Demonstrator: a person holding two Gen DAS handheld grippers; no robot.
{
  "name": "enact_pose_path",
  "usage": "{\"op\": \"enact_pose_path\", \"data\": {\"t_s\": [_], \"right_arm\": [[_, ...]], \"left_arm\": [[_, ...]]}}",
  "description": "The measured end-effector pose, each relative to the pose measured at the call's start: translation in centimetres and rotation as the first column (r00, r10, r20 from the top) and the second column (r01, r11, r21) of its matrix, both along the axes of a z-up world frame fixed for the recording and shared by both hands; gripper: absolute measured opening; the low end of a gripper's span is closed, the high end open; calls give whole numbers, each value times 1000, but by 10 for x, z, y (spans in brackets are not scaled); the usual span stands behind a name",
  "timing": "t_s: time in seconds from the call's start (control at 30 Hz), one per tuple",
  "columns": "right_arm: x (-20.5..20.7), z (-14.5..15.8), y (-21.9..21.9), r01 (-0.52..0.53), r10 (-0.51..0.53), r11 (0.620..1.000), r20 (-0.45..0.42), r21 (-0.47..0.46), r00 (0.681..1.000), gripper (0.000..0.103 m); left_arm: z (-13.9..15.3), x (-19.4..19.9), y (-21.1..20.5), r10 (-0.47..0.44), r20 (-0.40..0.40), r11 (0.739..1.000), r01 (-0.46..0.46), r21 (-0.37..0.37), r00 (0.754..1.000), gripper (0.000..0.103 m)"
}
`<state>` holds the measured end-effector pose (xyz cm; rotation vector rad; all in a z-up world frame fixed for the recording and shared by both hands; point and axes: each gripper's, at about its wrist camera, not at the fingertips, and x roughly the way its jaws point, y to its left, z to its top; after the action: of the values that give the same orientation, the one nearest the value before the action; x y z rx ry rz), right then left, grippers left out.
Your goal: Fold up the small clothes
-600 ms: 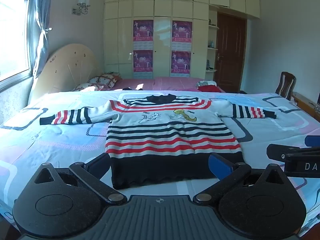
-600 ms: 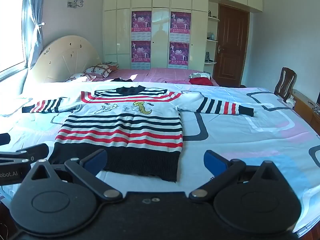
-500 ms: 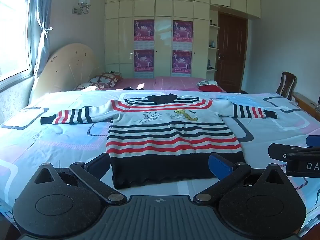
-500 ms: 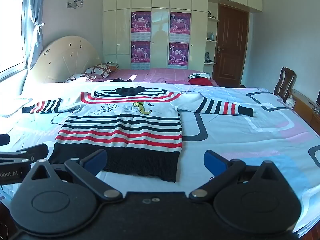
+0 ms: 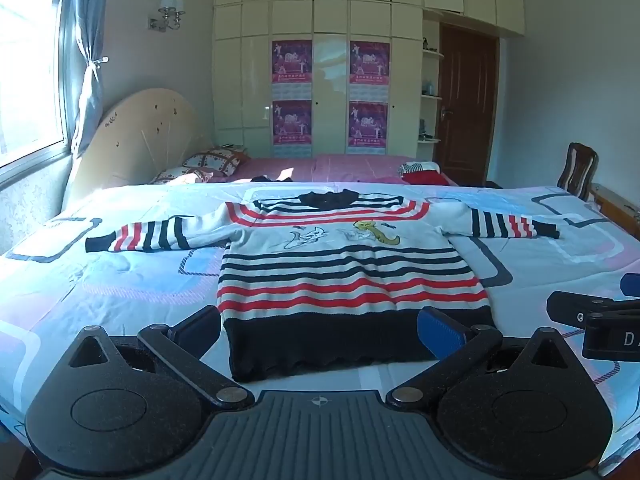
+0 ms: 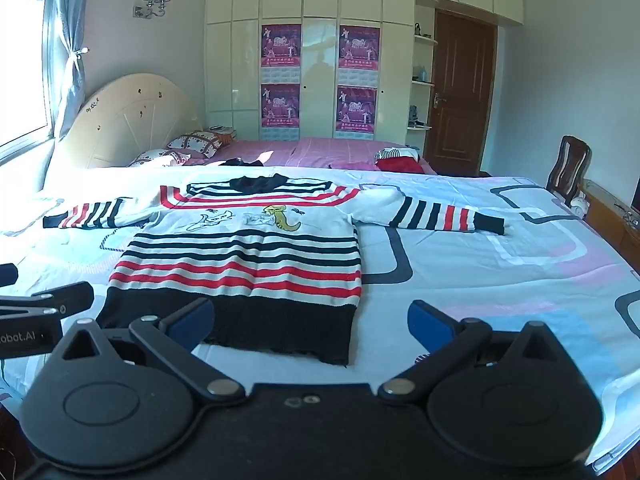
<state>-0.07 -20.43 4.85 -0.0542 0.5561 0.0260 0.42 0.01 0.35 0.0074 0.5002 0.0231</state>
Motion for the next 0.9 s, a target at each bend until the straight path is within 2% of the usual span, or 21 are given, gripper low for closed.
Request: {"op": "enact_pose_path", "data": {"t_s": [0.2, 0.53, 0.9], "right_arm": [[1, -6, 4, 2, -2, 1000, 1, 3, 1000, 103], [-4, 5, -5, -1, 1, 1000, 1, 2, 1000, 103], [4, -1, 11, -7, 7, 1000, 2, -13, 1000, 103]], "left_arm": [[-1, 2, -2, -9, -4, 1000, 9, 6, 1000, 103], [-1, 2, -1, -12, 0, 1000, 12, 3, 1000, 103], [-2, 4, 7, 3, -4, 1000, -3, -1, 1000, 103]]}}
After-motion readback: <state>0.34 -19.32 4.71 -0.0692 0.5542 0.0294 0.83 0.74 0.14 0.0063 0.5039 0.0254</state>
